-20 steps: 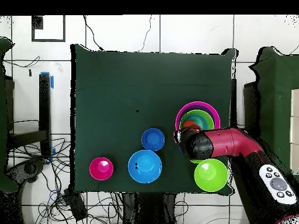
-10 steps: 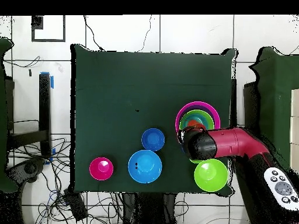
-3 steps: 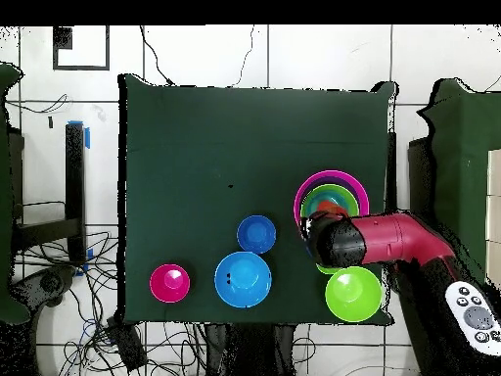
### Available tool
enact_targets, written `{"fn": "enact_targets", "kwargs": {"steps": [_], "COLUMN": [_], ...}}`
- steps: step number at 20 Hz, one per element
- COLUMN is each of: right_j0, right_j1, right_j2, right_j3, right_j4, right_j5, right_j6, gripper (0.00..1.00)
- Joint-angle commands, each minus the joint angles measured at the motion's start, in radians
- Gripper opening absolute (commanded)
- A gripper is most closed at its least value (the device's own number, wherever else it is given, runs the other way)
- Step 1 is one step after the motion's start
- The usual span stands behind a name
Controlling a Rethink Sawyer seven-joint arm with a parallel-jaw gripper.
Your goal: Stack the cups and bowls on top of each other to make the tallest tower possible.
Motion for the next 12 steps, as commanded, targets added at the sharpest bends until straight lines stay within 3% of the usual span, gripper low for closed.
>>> {"fn": "enact_targets", "kwargs": {"steps": [1,4,12], "right_j0": [0.008,0.016,0.01], "right_j1": [0.049,0.096,0.117], "right_j2": [-0.009,-0.019,-0.019], "right_j3": [-0.046,-0.061,-0.064], "right_j4": [-0.057,-0.079,-0.082], "right_j5": [0.038,-0.001,-0.023], "right_j6": [-0.117,-0.09,-0.084], "gripper": [0.0,0.0,0.0]}}
